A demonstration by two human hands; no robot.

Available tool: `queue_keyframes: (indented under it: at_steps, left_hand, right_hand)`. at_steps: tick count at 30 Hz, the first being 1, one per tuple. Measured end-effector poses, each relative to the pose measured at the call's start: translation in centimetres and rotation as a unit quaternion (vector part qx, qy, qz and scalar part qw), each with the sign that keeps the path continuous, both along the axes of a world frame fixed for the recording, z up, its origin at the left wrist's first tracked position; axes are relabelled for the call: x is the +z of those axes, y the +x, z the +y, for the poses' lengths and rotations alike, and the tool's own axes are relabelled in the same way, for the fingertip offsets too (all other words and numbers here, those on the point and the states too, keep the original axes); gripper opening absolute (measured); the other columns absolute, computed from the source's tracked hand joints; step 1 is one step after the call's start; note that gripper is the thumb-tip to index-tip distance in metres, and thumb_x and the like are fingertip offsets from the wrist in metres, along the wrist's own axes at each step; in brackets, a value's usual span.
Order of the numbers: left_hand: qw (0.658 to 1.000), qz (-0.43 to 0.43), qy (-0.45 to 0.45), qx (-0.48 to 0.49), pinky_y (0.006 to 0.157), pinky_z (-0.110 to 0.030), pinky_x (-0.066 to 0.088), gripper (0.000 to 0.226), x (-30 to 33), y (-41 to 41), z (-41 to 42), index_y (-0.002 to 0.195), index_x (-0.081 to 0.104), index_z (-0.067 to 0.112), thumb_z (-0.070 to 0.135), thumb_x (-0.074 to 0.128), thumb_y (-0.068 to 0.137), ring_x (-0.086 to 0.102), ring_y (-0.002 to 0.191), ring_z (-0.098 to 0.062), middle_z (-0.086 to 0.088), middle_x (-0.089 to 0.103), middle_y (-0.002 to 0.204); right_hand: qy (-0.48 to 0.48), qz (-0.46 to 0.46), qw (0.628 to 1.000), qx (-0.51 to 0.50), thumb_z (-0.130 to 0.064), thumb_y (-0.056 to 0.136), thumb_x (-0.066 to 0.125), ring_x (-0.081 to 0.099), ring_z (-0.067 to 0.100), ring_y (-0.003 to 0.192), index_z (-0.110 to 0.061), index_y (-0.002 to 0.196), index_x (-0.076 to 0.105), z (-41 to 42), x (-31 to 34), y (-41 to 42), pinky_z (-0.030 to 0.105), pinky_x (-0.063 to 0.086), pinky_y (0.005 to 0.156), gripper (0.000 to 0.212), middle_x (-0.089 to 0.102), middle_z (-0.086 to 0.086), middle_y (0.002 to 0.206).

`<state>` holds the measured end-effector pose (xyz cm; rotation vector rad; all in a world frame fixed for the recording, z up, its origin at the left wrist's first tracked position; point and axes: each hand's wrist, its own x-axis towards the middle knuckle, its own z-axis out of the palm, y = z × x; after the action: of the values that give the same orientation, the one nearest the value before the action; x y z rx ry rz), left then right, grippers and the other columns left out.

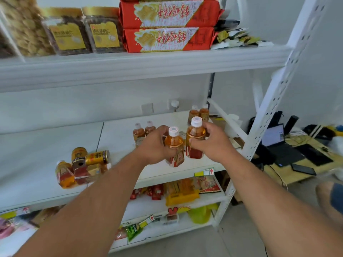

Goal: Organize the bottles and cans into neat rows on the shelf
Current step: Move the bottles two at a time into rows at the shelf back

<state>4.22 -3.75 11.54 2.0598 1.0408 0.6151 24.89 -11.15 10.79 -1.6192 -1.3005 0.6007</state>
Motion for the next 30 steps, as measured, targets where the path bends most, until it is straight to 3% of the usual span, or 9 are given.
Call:
queue_keyframes:
  at_steps: [4, 8, 11, 13, 20, 30]
  left_hand:
    - [1.0, -0.01, -0.001, 0.021, 0.059, -0.005, 0.045, 0.052, 0.1, 2.2, -3.4, 0.109, 0.052, 0.035, 0.024, 0.082, 0.067, 0.06, 0.084, 0.014, 0.02, 0.065, 0.094]
    - [1.0, 0.005, 0.0, 0.026, 0.076, -0.022, 0.053, 0.059, 0.0, 4.8, -6.5, 0.119, 0.055, 0.027, 0.027, 0.081, 0.066, 0.064, 0.09, 0.0, 0.013, 0.067, 0.101]
    - [1.0, 0.004, 0.005, 0.022, 0.075, -0.016, 0.05, 0.054, -0.1, 6.5, -8.2, 0.111, 0.056, 0.039, 0.026, 0.081, 0.066, 0.063, 0.091, 0.005, 0.019, 0.067, 0.098]
    - [1.0, 0.014, 0.005, 0.025, 0.069, -0.009, 0.046, 0.05, -0.1, 7.5, -9.1, 0.104, 0.052, 0.044, 0.029, 0.081, 0.065, 0.06, 0.09, 0.01, 0.025, 0.066, 0.094]
    - [1.0, 0.017, -0.006, 0.021, 0.082, -0.025, 0.052, 0.058, -0.5, 10.3, -8.0, 0.114, 0.054, 0.035, 0.031, 0.081, 0.064, 0.063, 0.095, 0.001, 0.017, 0.067, 0.101]
    - [0.999, 0.028, -0.021, 0.012, 0.062, -0.012, 0.042, 0.058, -1.3, 12.6, -0.2, 0.115, 0.046, 0.039, 0.025, 0.082, 0.072, 0.057, 0.087, 0.005, 0.025, 0.058, 0.099]
  right_hand:
    - [-0.006, 0.0, 1.0, 0.016, -0.036, 0.071, 0.082, 0.062, -0.007, 0.094, -0.039, 0.118, 0.064, -3.0, 0.0, 2.2, 0.016, 0.045, 0.073, 0.051, 0.068, -0.022, 0.104]
    - [-0.011, -0.006, 1.0, 0.026, -0.038, 0.07, 0.081, 0.06, -0.008, 0.094, -0.039, 0.12, 0.063, -5.9, 0.2, 4.7, 0.013, 0.041, 0.069, 0.053, 0.066, -0.024, 0.104]
    - [-0.01, -0.007, 1.0, 0.025, -0.039, 0.068, 0.08, 0.06, -0.012, 0.089, -0.045, 0.113, 0.061, -7.5, 0.1, 6.5, 0.014, 0.041, 0.069, 0.048, 0.066, -0.026, 0.099]
    - [-0.013, -0.006, 1.0, 0.024, -0.04, 0.068, 0.08, 0.061, -0.009, 0.09, -0.045, 0.112, 0.061, -8.2, -0.1, 7.5, 0.018, 0.044, 0.072, 0.048, 0.066, -0.025, 0.099]
    - [-0.027, -0.02, 0.999, 0.019, -0.048, 0.065, 0.076, 0.064, 0.006, 0.101, -0.039, 0.12, 0.063, -7.0, -0.6, 9.9, 0.043, 0.052, 0.094, 0.057, 0.068, -0.02, 0.106]
    - [-0.048, -0.014, 0.999, -0.015, -0.038, 0.072, 0.082, 0.062, 0.005, 0.101, -0.038, 0.121, 0.062, -0.3, -1.2, 12.3, 0.03, 0.05, 0.081, 0.054, 0.066, -0.021, 0.105]
